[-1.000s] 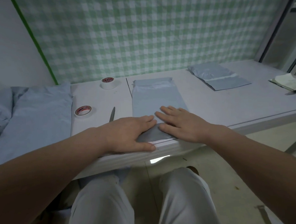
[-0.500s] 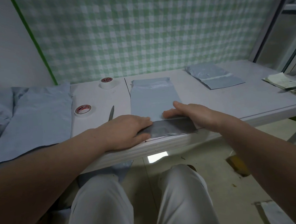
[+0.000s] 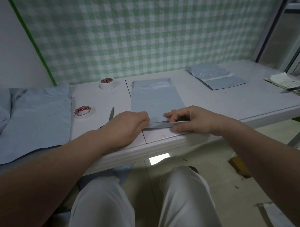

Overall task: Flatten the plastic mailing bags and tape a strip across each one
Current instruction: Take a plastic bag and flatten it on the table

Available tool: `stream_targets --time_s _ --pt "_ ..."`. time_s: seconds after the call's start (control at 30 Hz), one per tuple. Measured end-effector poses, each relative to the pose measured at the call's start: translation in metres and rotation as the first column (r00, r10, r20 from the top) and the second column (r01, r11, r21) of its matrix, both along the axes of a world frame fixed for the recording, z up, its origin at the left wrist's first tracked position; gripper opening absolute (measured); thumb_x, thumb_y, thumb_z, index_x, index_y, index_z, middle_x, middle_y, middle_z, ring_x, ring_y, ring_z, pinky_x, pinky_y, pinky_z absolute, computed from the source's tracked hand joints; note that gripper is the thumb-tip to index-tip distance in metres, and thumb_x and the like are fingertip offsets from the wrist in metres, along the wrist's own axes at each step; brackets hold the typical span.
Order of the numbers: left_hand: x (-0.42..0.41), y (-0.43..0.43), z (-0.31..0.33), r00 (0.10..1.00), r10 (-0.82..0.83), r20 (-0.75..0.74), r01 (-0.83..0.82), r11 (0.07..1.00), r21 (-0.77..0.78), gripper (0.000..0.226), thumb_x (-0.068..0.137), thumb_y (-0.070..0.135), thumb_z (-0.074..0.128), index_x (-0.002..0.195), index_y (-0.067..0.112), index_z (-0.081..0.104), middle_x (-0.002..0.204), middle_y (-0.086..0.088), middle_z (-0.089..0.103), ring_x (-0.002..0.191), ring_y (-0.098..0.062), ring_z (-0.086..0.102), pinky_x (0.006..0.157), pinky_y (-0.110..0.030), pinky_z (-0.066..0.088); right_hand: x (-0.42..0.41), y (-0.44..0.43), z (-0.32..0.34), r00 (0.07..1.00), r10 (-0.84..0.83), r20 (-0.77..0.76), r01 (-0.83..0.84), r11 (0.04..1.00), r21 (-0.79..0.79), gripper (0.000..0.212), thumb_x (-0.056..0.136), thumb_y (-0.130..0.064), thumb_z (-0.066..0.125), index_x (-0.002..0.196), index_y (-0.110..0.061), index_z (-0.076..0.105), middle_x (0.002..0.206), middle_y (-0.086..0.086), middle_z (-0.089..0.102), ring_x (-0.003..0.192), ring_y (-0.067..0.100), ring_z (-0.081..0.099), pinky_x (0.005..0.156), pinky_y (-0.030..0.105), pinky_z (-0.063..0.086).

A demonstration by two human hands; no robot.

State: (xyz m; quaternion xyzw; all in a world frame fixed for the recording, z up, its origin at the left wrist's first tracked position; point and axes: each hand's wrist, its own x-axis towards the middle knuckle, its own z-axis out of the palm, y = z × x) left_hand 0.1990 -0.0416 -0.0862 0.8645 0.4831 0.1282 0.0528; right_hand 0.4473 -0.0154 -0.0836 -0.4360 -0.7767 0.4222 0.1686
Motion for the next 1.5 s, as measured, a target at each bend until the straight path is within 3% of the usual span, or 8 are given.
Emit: stream_targets --time_s 0.17,0.37,0.5,0.6,0.83,1.17,1.3,1.5 --pt "0.002 0.001 0.011 0.974 0.095 0.204 -0.065 0.986 -0.151 0.034 0.084 0.058 0.050 0.094 0.025 0.054 0.083 0.009 0.061 0.076 -0.006 0.056 0.066 -0.027 0.042 0.003 0.002 -0.001 0.958 -0.243 -0.150 0.262 0.957 0.125 0.009 0.089 -0.017 0.063 0.089 -0.013 0.071 0.074 0.002 0.061 0.064 0.005 0.050 0.059 0.018 0.037" --pt "0.004 0.017 0.002 0.890 0.269 0.368 -0.282 0.959 -0.019 0.009 0.090 0.019 0.059 0.084 0.012 0.059 0.075 0.002 0.057 0.070 -0.015 0.048 0.059 -0.009 0.032 -0.004 0.012 -0.007 0.895 -0.382 -0.231 0.425 0.887 0.179 0.009 0.086 -0.023 0.066 0.086 -0.014 0.068 0.076 -0.006 0.061 0.071 0.007 0.053 0.065 0.023 0.039" --pt "0.013 0.025 -0.002 0.810 0.377 0.448 -0.412 0.911 -0.022 0.023 0.096 0.017 0.048 0.074 0.009 0.047 0.064 0.003 0.044 0.065 -0.019 0.042 0.058 -0.028 0.026 -0.001 0.018 -0.010 0.862 -0.436 -0.257 0.470 0.878 0.087 0.027 0.076 -0.029 0.076 0.100 -0.018 0.070 0.094 -0.003 0.072 0.086 0.014 0.067 0.077 0.031 0.053" --pt "0.019 0.031 -0.003 0.790 0.453 0.412 -0.486 0.873 -0.028 0.030 0.098 0.018 0.042 0.068 0.011 0.039 0.063 0.001 0.041 0.066 -0.020 0.039 0.057 -0.032 0.016 -0.005 0.023 -0.011 0.833 -0.506 -0.225 0.546 0.818 0.183 0.012 0.083 -0.024 0.067 0.087 -0.012 0.069 0.076 -0.004 0.065 0.070 0.014 0.058 0.063 0.027 0.045" --pt "0.028 0.048 -0.005 0.813 0.540 0.218 -0.560 0.827 0.042 0.022 0.099 0.022 0.034 0.083 0.011 0.045 0.079 -0.007 0.050 0.074 -0.028 0.044 0.062 -0.032 0.032 -0.020 0.029 -0.018 0.756 -0.655 -0.017 0.579 0.656 0.484 0.031 0.091 -0.027 0.048 0.069 -0.005 0.047 0.059 0.003 0.044 0.065 0.026 0.045 0.051 0.031 0.027" --pt "0.030 0.058 -0.007 0.810 0.586 0.000 -0.585 0.808 0.071 0.011 0.096 0.014 0.037 0.085 0.012 0.040 0.080 -0.005 0.046 0.073 -0.026 0.045 0.061 -0.032 0.033 -0.025 0.034 -0.018 0.695 -0.690 0.203 0.489 0.660 0.570 0.031 0.092 -0.024 0.045 0.065 -0.016 0.033 0.064 -0.002 0.038 0.072 0.027 0.042 0.054 0.032 0.024" --pt "0.032 0.056 -0.006 0.776 0.630 0.039 -0.630 0.771 0.089 0.022 0.094 0.017 0.047 0.113 0.007 0.041 0.085 -0.005 0.046 0.073 -0.025 0.047 0.057 -0.033 0.033 -0.024 0.034 -0.020 0.705 -0.680 0.201 0.475 0.664 0.577 0.023 0.093 -0.024 0.044 0.072 -0.014 0.039 0.066 -0.002 0.040 0.072 0.026 0.041 0.054 0.032 0.024" --pt "0.041 0.050 -0.012 0.964 0.258 -0.064 -0.240 0.950 0.200 0.021 0.094 0.010 0.043 0.109 0.008 0.058 0.108 -0.010 0.055 0.100 -0.030 0.053 0.083 -0.043 0.043 -0.024 0.034 -0.019 0.700 -0.684 0.206 0.483 0.666 0.568 0.033 0.092 -0.024 0.046 0.063 -0.017 0.031 0.065 -0.002 0.038 0.072 0.027 0.041 0.055 0.032 0.025"
